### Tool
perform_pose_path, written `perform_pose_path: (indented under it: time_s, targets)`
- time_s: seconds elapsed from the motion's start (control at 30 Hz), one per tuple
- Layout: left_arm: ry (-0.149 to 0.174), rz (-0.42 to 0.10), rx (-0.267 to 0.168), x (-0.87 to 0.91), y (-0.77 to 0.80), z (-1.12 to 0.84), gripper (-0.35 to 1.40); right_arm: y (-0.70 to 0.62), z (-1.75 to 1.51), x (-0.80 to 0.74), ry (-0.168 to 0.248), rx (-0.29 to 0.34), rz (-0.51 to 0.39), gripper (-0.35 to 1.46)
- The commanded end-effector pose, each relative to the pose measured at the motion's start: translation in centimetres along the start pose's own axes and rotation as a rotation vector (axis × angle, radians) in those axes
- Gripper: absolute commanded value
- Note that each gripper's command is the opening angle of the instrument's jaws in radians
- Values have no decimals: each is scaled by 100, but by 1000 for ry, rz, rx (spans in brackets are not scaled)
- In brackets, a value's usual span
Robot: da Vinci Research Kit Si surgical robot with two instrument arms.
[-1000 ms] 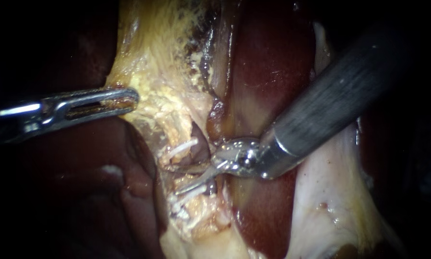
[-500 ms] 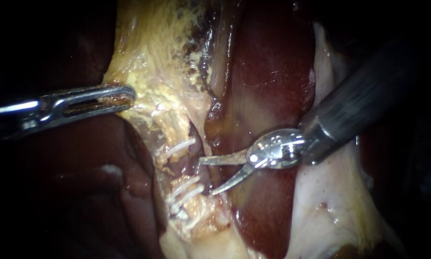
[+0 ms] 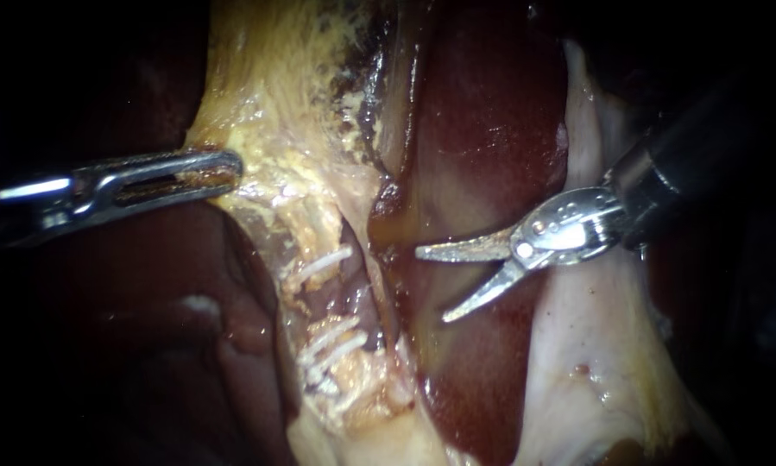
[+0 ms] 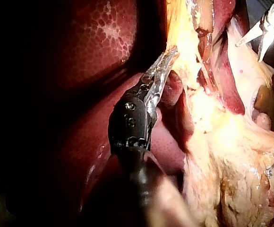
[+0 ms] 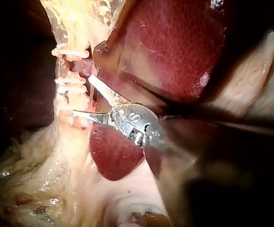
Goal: Go back from the cut left tube
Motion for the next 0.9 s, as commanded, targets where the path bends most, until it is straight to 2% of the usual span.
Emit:
perform_pose_path:
  time_s: [0.03,0.3,0.4,0.53,0.63,0.9]
  targets:
    - [-1,0,-1,0,2,2,-35,0,-2,0,-1,0,2,143]
    - [-4,3,-14,4,11,32,-35,-3,-10,-2,3,-1,-3,143]
    - [-3,5,-21,8,9,49,-35,-4,-11,-2,5,-5,-3,143]
    - [11,7,-10,16,6,75,-35,-4,-12,-3,2,-13,0,143]
    - [19,10,-8,22,2,87,-35,-4,-13,-2,5,-24,6,143]
    - [21,10,-3,23,1,89,-35,1,-17,3,36,-38,15,143]
